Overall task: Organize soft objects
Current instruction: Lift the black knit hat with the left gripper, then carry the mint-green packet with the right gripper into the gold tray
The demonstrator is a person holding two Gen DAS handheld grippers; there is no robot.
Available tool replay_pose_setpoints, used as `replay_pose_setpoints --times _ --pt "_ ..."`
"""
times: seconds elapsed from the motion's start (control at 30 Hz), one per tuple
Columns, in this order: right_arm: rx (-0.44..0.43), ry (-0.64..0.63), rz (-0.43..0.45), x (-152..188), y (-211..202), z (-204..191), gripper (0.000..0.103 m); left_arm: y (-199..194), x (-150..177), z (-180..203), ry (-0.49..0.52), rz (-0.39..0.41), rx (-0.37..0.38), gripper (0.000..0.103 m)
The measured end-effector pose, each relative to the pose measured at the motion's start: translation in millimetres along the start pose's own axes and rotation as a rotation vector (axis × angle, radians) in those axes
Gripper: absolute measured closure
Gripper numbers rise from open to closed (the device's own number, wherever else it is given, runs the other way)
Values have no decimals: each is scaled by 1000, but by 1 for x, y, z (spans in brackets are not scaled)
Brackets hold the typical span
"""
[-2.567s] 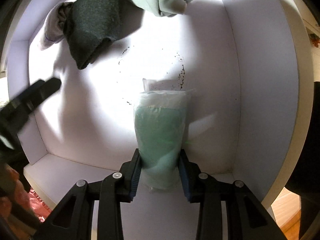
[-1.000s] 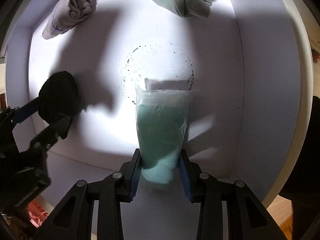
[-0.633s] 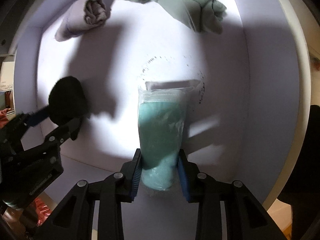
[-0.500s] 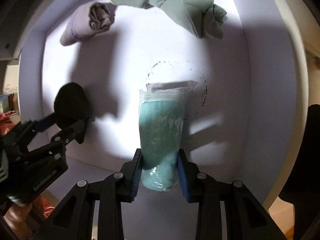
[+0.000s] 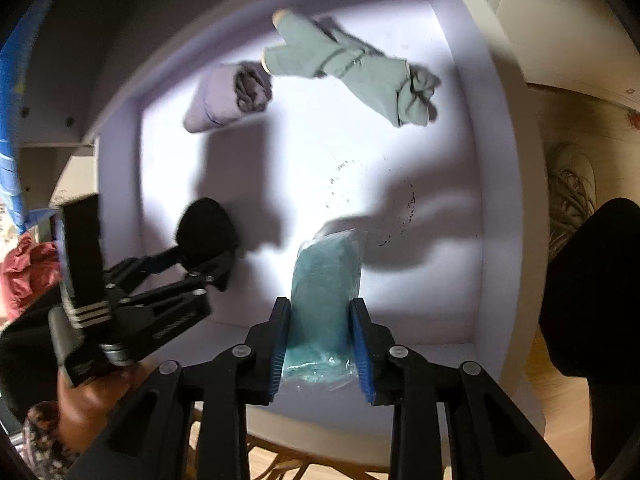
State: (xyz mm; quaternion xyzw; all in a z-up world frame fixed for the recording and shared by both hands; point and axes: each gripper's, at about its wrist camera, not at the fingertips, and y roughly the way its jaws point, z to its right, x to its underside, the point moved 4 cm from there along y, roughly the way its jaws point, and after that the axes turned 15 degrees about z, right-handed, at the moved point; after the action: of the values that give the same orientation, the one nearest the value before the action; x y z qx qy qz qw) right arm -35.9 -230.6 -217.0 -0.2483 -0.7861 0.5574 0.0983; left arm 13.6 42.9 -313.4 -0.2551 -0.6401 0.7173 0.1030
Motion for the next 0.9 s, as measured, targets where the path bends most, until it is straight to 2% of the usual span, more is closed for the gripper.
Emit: replay_pose_setpoints --times 0.17,0.27,0.33,0.43,0.7,0.9 --pt "11 11 21 -2 -12 0 74 1 6 -13 -10 -7 0 44" --pt "-51 77 23 3 -19 -1 74 1 9 -18 -8 -10 0 44" --pt "-88 87 41 2 -25 1 74 21 -14 16 -2 -12 -5 44" --pt "-114 70 83 -2 -50 -11 74 24 -12 14 23 -15 -16 45" --pt "-221 0 218 -24 -148 -47 74 27 -8 2 37 -19 -24 45" --pt "-257 -48 341 -49 -222 -72 74 28 -6 0 35 -20 -22 45"
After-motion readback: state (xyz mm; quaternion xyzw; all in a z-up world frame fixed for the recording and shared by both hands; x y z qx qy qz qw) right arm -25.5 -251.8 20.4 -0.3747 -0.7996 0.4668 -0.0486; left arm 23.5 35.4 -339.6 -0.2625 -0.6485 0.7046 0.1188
